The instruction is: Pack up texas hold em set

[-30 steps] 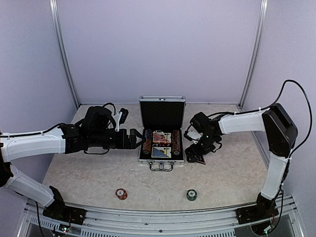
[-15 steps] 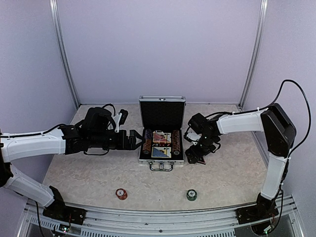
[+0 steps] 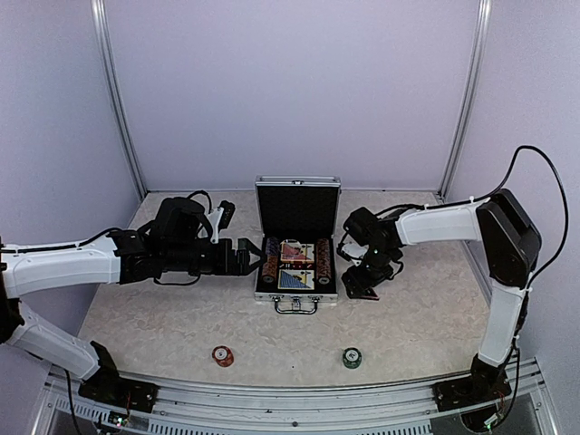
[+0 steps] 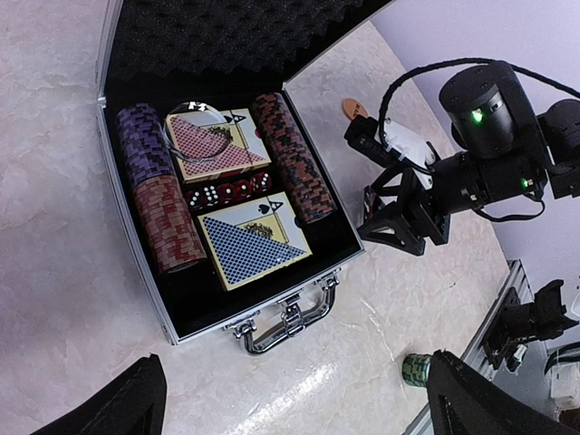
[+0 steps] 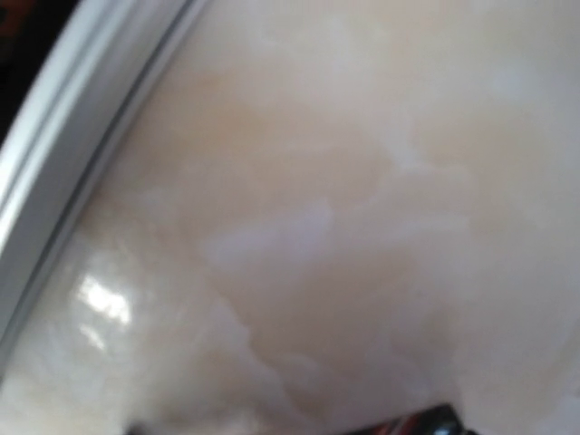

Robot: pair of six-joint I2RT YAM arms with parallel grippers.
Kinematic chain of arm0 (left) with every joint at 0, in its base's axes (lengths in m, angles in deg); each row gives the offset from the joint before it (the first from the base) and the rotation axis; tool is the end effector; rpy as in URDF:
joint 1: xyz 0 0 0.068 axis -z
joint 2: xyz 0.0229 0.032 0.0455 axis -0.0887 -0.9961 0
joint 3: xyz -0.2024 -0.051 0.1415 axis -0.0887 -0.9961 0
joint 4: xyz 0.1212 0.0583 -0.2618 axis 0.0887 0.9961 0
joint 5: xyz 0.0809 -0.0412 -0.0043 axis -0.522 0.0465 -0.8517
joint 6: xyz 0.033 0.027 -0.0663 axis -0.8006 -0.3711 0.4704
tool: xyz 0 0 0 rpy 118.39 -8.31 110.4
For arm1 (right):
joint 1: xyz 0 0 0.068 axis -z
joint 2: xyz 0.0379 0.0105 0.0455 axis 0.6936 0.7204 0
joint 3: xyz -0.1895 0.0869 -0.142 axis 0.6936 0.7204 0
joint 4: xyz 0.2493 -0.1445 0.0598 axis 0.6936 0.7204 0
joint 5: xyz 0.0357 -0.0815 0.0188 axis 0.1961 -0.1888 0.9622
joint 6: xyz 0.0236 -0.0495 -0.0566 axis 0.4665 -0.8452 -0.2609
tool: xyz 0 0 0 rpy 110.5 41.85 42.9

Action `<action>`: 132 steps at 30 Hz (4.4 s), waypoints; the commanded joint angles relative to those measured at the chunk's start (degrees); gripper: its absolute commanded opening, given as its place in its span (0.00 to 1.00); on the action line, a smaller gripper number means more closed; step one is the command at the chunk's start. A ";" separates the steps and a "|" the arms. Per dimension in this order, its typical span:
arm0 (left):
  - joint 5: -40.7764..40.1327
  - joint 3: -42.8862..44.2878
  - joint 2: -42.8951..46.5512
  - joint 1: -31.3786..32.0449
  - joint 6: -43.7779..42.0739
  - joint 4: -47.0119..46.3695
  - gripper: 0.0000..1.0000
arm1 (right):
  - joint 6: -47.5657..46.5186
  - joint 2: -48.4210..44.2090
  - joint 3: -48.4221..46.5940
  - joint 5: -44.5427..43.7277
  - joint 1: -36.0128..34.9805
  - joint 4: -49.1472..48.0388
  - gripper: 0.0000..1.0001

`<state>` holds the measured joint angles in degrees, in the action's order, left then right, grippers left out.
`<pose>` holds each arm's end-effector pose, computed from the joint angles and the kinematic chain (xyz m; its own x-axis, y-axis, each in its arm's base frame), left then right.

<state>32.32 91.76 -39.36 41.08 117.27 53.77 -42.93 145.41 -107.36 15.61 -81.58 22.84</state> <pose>0.2398 -0.2601 0.2028 -0.7408 -0.0105 -0.6716 0.4485 0.7366 -0.5062 0.3104 0.2381 0.0789 -0.8471 -0.4789 -0.2304 -0.4953 0.8686 0.0156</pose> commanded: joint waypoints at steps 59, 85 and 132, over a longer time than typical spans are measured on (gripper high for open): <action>26.49 12.60 -19.61 -2.24 3.29 -16.03 0.95 | -12.67 -18.36 -4.53 4.29 -16.09 -11.67 0.65; 27.97 18.76 -28.36 2.03 1.32 -12.67 0.61 | -13.68 -14.58 -6.99 6.16 -18.05 -10.99 0.66; 29.46 9.64 -11.69 1.99 -4.58 -14.26 0.00 | -4.06 -30.54 7.22 39.68 -4.60 -21.98 0.95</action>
<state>59.00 102.71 -57.35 43.05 115.46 43.67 -51.17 116.89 -102.66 41.51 -88.56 6.03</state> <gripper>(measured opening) 0.097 0.961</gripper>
